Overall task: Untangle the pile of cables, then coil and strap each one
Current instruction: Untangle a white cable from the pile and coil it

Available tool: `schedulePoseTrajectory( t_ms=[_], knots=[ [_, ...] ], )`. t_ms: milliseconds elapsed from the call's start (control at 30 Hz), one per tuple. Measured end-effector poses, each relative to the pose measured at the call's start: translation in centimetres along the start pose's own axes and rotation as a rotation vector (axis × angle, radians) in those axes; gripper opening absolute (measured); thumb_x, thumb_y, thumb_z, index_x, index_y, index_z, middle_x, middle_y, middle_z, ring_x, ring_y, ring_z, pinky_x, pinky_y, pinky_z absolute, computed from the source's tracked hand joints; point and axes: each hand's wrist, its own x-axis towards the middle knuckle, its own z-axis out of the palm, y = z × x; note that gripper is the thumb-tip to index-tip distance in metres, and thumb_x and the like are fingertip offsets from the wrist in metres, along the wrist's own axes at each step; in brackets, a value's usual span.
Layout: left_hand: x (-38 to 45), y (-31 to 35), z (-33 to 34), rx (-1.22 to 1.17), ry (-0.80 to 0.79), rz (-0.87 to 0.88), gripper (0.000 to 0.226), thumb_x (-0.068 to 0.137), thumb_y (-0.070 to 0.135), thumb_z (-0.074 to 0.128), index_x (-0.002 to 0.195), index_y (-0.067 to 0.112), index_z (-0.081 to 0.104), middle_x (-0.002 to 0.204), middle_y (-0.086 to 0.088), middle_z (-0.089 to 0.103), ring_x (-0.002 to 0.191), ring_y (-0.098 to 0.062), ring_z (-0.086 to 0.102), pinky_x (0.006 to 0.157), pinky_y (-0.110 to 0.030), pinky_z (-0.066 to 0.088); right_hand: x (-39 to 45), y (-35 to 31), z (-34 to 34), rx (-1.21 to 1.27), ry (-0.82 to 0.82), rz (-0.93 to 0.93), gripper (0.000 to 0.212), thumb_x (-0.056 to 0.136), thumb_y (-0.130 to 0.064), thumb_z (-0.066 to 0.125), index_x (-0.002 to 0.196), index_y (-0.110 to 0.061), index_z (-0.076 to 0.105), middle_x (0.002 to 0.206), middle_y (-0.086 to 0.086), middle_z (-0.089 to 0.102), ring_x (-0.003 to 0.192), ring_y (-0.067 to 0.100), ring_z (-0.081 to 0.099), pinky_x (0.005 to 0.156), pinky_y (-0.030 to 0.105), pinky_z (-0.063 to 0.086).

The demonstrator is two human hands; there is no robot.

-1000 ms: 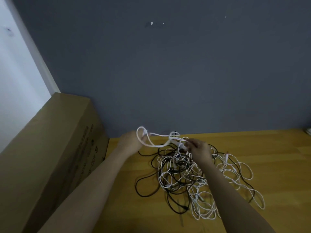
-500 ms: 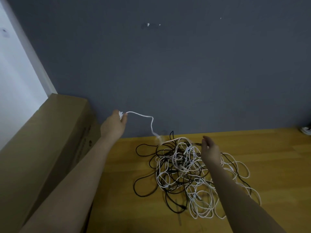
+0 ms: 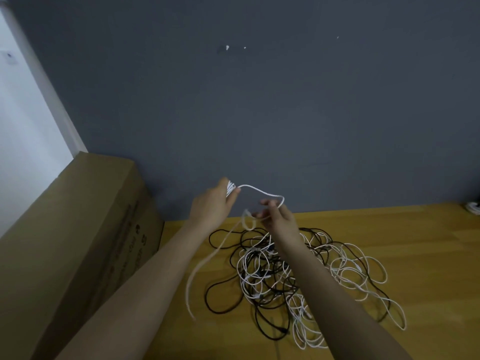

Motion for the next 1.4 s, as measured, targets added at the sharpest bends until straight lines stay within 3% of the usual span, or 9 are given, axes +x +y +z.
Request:
schedulePoseTrajectory(
  t_ms=[67, 200, 433, 633, 767, 933, 1033, 1200, 1400],
  knots=[
    [0.0, -0.7, -0.3, -0.012, 0.018, -0.025, 0.034, 0.100, 0.049, 0.032, 0.094, 0.016, 0.040, 0.069, 0.000, 0.054, 0.059, -0.024, 0.051, 0.046, -0.031, 0.029, 0.5, -0.3, -1.0, -0.098, 0.079, -0.074, 0.024, 0.103, -0.029, 0.038, 0.092, -0.021, 0.058, 0.057, -0.012, 0.049, 0.055, 0.002, 0.050, 0.068, 0.029, 0.046],
    [-0.3, -2.1, -0.7, 0.040, 0.056, -0.047, 0.038, 0.100, 0.046, 0.034, 0.102, 0.010, 0.046, 0.068, 0.003, 0.047, 0.060, -0.018, 0.043, 0.045, -0.029, 0.025, 1.7, -1.0, -3.5, -0.670, 0.082, -0.343, 0.012, 0.099, -0.036, 0.045, 0.092, -0.027, 0.050, 0.064, -0.008, 0.050, 0.052, 0.002, 0.045, 0.048, 0.021, 0.033],
    [-0.3, -1.1, -1.9, -0.003, 0.082, 0.052, 0.034, 0.100, 0.046, 0.035, 0.097, 0.014, 0.043, 0.063, 0.009, 0.042, 0.054, -0.007, 0.038, 0.044, -0.026, 0.023, 3.5, -1.0, -4.7, -1.173, -0.026, -0.324, 0.031, 0.101, -0.025, 0.044, 0.116, -0.012, 0.068, 0.109, 0.010, 0.060, 0.106, 0.032, 0.047, 0.089, 0.036, 0.037],
    [-0.1, 0.8, -2.1, -0.095, 0.007, 0.101, 0.030, 0.098, 0.051, 0.034, 0.091, 0.022, 0.035, 0.064, 0.001, 0.052, 0.056, -0.020, 0.050, 0.047, -0.030, 0.029, 2.7, -1.2, -1.5, -0.315, 0.014, 0.038, 0.020, 0.097, -0.006, 0.050, 0.115, -0.014, 0.054, 0.083, 0.007, 0.068, 0.072, 0.012, 0.066, 0.061, 0.021, 0.053],
    [0.1, 0.9, -2.7, -0.082, 0.054, 0.116, 0.032, 0.099, 0.050, 0.035, 0.091, 0.019, 0.038, 0.062, 0.002, 0.048, 0.053, -0.012, 0.045, 0.045, -0.028, 0.027, 2.6, -0.5, -2.2, -0.787, -0.192, -0.037, 0.011, 0.093, -0.008, 0.058, 0.091, -0.017, 0.065, 0.077, -0.002, 0.065, 0.070, 0.014, 0.060, 0.066, 0.027, 0.044],
    [0.2, 1.2, -2.8, -0.072, 0.051, 0.156, 0.028, 0.099, 0.049, 0.036, 0.091, 0.022, 0.037, 0.059, 0.004, 0.045, 0.049, -0.014, 0.043, 0.043, -0.027, 0.025, 4.4, -2.6, -2.9, -1.190, 0.101, -0.418, 0.039, 0.085, 0.011, 0.047, 0.111, -0.007, 0.071, 0.104, 0.017, 0.065, 0.099, 0.036, 0.054, 0.076, 0.038, 0.044],
    [0.5, 1.5, -2.8, -0.121, 0.045, 0.151, 0.029, 0.098, 0.051, 0.036, 0.090, 0.023, 0.036, 0.060, 0.000, 0.050, 0.053, -0.022, 0.050, 0.046, -0.032, 0.031, 5.1, -4.3, -1.8, -1.322, 0.155, -0.538, 0.045, 0.079, 0.011, 0.048, 0.108, -0.012, 0.072, 0.098, 0.011, 0.069, 0.101, 0.033, 0.052, 0.078, 0.036, 0.033],
    [1.5, 2.1, -3.1, -0.369, 0.041, 0.068, 0.027, 0.098, 0.050, 0.039, 0.083, 0.028, 0.035, 0.068, 0.005, 0.050, 0.066, -0.020, 0.052, 0.055, -0.034, 0.035, 3.5, -3.5, -0.6, -0.889, -0.412, -0.302, 0.023, 0.095, 0.000, 0.047, 0.091, -0.005, 0.069, 0.099, 0.007, 0.069, 0.099, 0.021, 0.062, 0.094, 0.038, 0.046],
    [1.7, 0.3, -3.4, -0.297, 0.119, -0.040, 0.034, 0.098, 0.051, 0.037, 0.083, 0.021, 0.038, 0.064, 0.003, 0.048, 0.060, -0.016, 0.050, 0.048, -0.032, 0.027, 1.4, -1.8, -2.3, -0.578, -0.445, -0.109, 0.023, 0.099, 0.000, 0.041, 0.085, -0.008, 0.058, 0.093, 0.004, 0.069, 0.099, 0.012, 0.064, 0.097, 0.031, 0.047]
  ],
)
